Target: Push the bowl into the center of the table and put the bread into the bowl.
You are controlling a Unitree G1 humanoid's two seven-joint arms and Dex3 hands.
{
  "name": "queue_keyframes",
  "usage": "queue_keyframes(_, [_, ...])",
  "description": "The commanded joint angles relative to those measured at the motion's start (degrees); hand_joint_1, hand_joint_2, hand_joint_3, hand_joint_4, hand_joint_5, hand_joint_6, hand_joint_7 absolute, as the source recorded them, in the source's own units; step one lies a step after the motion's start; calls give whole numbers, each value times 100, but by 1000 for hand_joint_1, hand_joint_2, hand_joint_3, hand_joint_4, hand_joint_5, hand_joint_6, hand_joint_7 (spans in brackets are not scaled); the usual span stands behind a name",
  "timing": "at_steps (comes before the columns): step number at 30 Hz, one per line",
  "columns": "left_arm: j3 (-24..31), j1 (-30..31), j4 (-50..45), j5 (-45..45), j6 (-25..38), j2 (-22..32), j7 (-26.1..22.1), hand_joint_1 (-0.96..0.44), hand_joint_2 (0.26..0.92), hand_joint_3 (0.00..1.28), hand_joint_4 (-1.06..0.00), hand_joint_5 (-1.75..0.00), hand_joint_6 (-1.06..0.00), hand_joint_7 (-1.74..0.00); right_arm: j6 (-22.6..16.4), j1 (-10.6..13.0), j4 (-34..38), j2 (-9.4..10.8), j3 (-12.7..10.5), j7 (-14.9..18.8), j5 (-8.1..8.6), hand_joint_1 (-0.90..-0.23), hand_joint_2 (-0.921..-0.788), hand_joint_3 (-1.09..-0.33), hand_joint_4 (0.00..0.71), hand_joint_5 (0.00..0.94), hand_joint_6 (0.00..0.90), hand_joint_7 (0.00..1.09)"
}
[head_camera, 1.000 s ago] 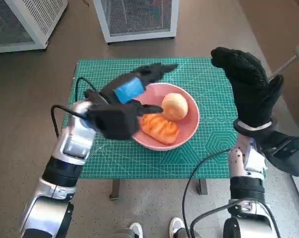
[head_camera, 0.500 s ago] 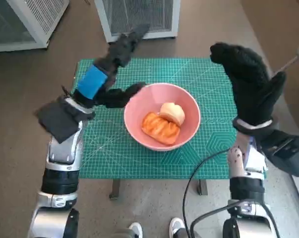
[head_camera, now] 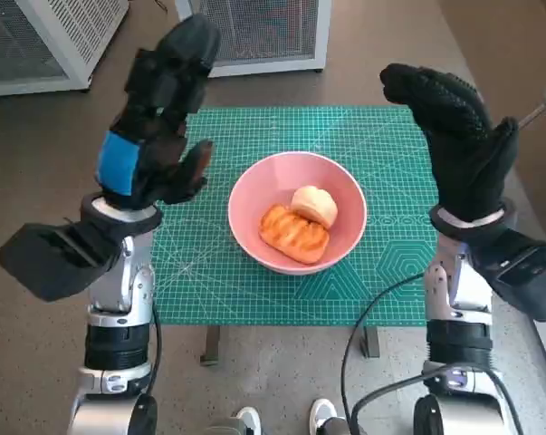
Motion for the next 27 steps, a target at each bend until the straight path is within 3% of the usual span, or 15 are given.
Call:
queue_keyframes(1, [-19,122,67,9,-287,-58,-47,-708,921,528,-165,-35,-21,-586,83,79,-121,-23,100,-165,-196,-562,-921,-686,193,1,-1,553])
queue_keyframes(27, [-18,158,-215,277,-284,194,154,-712,921,543,-147,-13,-1,-540,787,197,-877,-250,284,-505,-320,-571,-921,-686,196,2,-1,550])
